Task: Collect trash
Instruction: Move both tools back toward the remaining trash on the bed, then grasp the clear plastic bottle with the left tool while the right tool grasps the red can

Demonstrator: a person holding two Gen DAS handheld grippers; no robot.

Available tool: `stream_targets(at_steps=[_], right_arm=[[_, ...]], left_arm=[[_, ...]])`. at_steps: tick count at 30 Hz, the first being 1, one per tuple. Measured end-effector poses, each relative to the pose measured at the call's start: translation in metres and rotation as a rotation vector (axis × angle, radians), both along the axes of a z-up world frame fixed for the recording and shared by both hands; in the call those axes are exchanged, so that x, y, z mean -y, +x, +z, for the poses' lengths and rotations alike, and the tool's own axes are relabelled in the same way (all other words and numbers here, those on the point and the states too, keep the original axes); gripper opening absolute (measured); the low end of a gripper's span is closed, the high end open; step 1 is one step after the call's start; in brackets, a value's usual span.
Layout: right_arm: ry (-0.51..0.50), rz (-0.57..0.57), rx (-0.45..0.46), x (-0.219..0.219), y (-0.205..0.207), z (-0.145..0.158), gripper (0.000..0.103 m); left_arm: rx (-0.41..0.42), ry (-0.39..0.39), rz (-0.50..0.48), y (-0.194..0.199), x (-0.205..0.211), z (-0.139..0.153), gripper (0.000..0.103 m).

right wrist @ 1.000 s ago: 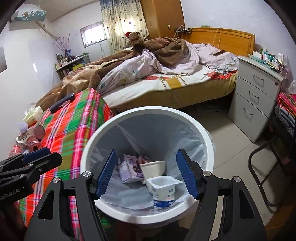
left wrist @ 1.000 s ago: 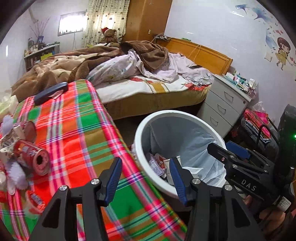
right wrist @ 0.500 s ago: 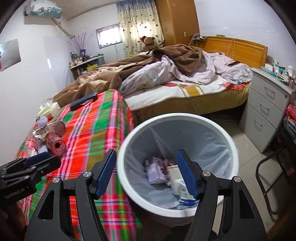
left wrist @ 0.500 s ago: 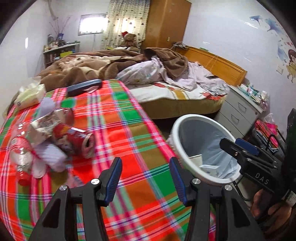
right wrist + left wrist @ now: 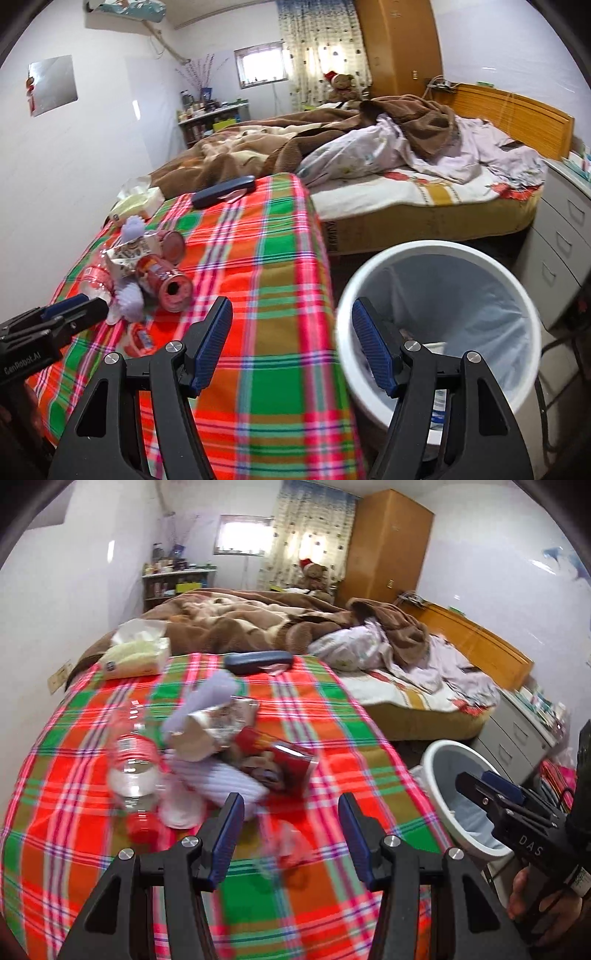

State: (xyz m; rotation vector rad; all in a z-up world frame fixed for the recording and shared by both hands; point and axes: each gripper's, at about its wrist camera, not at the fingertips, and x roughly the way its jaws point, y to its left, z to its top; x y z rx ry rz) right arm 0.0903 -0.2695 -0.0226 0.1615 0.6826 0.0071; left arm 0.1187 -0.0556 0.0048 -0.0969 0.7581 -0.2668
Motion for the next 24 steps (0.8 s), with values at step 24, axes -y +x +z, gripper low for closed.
stream_targets(at_steps=[24], right_arm=[[0.017,0.287,-0.089,-0.094,0.080,-0.016,0.069]], left_arm=[[-0.147,-0.108,0.227,0.071,-0.133,-0.030,0.069]])
